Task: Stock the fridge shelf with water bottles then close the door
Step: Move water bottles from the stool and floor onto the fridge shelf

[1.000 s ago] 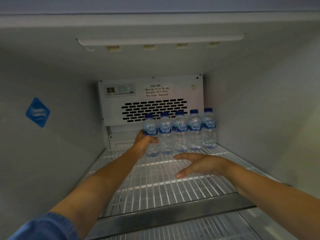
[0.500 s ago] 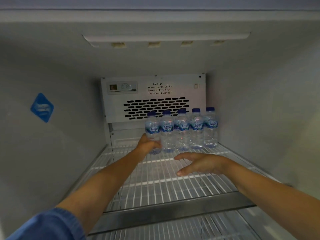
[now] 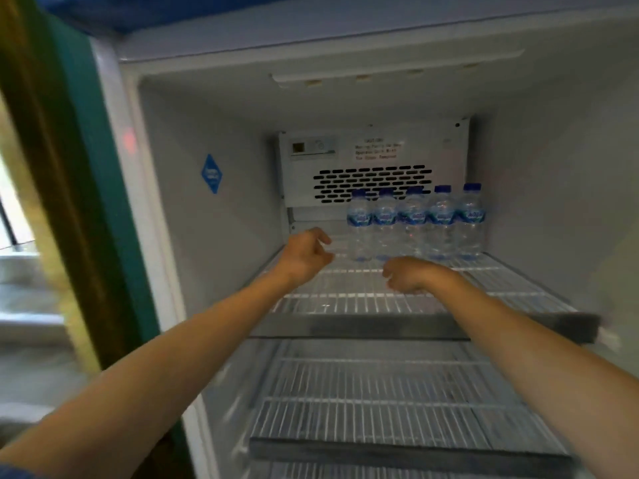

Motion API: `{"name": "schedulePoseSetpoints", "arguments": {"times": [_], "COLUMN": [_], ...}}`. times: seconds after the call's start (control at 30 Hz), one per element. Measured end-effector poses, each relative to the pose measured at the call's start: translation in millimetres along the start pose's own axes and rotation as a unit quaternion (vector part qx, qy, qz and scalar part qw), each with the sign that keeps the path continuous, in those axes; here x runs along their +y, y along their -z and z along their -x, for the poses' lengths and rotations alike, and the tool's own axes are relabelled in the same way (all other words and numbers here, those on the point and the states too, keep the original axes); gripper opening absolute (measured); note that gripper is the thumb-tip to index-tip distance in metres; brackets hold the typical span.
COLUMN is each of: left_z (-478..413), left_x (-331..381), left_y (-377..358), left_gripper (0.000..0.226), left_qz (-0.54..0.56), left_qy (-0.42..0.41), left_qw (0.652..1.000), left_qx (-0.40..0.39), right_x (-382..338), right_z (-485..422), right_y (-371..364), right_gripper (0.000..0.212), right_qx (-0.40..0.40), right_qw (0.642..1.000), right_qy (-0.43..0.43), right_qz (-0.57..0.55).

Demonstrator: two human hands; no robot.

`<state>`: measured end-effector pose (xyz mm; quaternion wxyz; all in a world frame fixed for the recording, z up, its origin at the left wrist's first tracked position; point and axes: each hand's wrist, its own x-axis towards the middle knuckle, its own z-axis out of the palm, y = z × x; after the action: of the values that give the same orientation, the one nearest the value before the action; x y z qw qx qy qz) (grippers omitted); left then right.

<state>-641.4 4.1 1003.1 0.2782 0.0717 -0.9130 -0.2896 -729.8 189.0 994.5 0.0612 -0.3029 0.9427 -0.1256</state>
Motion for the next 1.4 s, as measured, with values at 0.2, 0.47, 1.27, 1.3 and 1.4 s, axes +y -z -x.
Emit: {"name": "schedulePoseSetpoints", "arguments": {"times": [0.2,0.47,1.27,1.3,1.4], "left_z": [125.0,343.5,1083.5,1101.2,1147.2], "left_x": [-12.7,-112.3,-394.1,-401.0,-421.0], "left_y": [78.6,126.7,-276.5,-298.2,-352.4], "left_gripper": [0.022,0.023,0.044,0.048,0.068], "left_qz": [-0.096,-0.108,-0.021,-0.02,-0.006], "left_qy": [-0.12,0.077,0.675,0.675,0.671], "left_qw": [0.98,0.981,0.697,0.686,0.654], "left_qx": [0.124,0.14,0.241,0.273,0.349], "right_x": [-123.5,-235.6,-174.4,-170.5,-164.6], "right_z": [46.6,169.4,430.6,435.1,451.7], "right_y": [-30.9,-164.6,-1028.7,-1058.5,-1134.4], "right_gripper": [0.025,0.019,0.058,0.062,0.08], "right_qx": [0.157,0.168,-0.436,-0.443,-0.474], "right_qw": [0.973,0.905,0.872,0.865,0.837], "right_qy": [0.102,0.269,0.164,0.179,0.226], "right_qz": [-0.136,-0.283,-0.151,-0.15,-0.154]}}
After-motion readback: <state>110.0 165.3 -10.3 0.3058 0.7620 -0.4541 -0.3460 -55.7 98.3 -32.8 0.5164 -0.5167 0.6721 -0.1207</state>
